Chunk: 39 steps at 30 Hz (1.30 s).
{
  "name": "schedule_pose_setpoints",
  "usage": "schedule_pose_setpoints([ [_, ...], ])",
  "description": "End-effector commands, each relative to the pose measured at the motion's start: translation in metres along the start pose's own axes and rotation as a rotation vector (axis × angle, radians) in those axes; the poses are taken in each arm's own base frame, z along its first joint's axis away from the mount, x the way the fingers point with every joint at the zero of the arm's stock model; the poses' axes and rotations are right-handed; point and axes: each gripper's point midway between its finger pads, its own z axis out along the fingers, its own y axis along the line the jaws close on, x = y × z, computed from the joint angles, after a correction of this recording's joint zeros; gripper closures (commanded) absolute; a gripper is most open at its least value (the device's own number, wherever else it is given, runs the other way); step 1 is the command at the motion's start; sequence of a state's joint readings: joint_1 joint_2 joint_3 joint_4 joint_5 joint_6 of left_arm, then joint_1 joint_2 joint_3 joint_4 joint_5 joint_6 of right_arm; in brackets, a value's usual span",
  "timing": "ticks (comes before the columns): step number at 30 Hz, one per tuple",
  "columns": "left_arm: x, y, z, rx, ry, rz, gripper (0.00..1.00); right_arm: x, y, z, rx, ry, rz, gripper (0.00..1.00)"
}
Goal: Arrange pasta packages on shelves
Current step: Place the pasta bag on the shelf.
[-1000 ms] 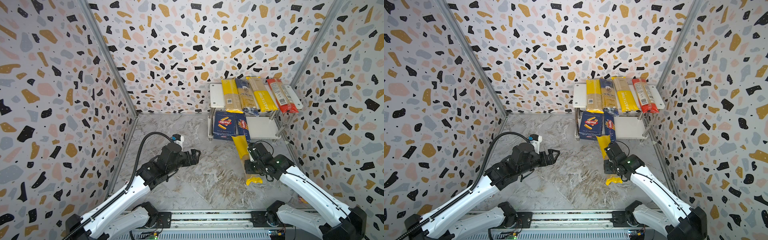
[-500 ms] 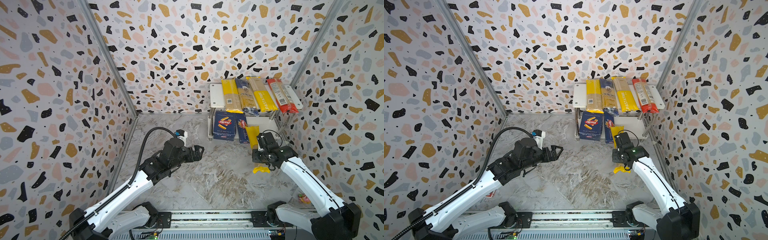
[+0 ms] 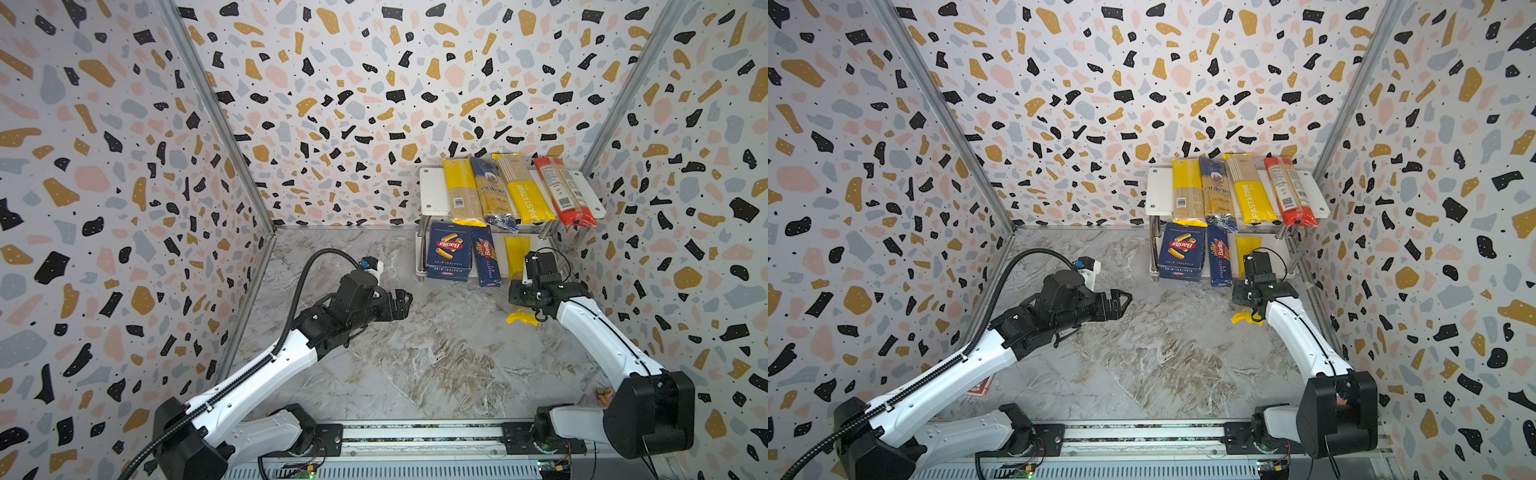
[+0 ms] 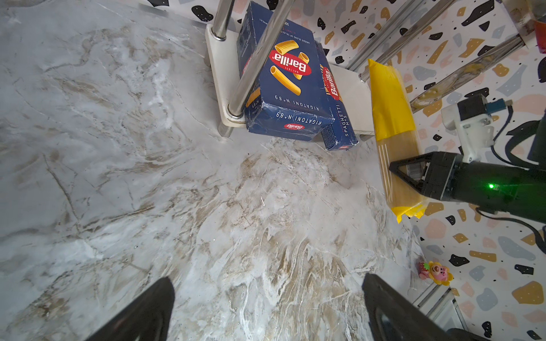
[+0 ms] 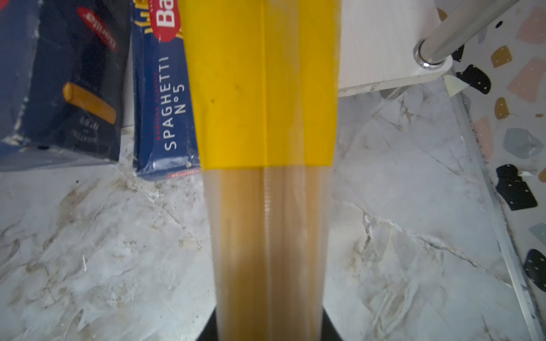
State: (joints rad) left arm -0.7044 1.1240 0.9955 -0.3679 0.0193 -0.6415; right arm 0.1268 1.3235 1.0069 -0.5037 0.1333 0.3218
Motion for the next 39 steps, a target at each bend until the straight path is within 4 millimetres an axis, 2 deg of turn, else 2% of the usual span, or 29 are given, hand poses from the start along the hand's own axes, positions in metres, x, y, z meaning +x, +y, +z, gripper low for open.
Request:
schedule_pose_setpoints([
  [1, -0.017, -0.009, -0.003, 0.023, -0.035, 0.034, 0.01, -0.078, -0.002, -0.014, -0.037, -0.234, 0.072, 0.75],
  [6, -0.018, 0.000, -0.002, 0.000, -0.038, 0.031, 0.01, -0.092, -0.017, 0.006, -0.014, -0.235, 0.090, 0.76],
  [13, -0.027, 0.008, 0.002, -0.023, -0.039, 0.039, 0.00, -0.114, -0.027, 0.023, 0.005, -0.276, 0.114, 0.75],
  [23, -0.032, 0.020, 0.010, -0.053, -0.032, 0.037, 0.01, -0.136, -0.019, 0.054, -0.059, -0.295, 0.120, 0.74],
  [31, -0.034, 0.025, 0.010, -0.065, -0.038, 0.040, 0.01, -0.160, -0.020, 0.065, -0.049, -0.311, 0.099, 0.74],
  [39, -0.034, 0.028, 0.014, -0.068, -0.035, 0.038, 0.01, -0.173, -0.019, 0.079, -0.051, -0.315, 0.097, 0.73],
])
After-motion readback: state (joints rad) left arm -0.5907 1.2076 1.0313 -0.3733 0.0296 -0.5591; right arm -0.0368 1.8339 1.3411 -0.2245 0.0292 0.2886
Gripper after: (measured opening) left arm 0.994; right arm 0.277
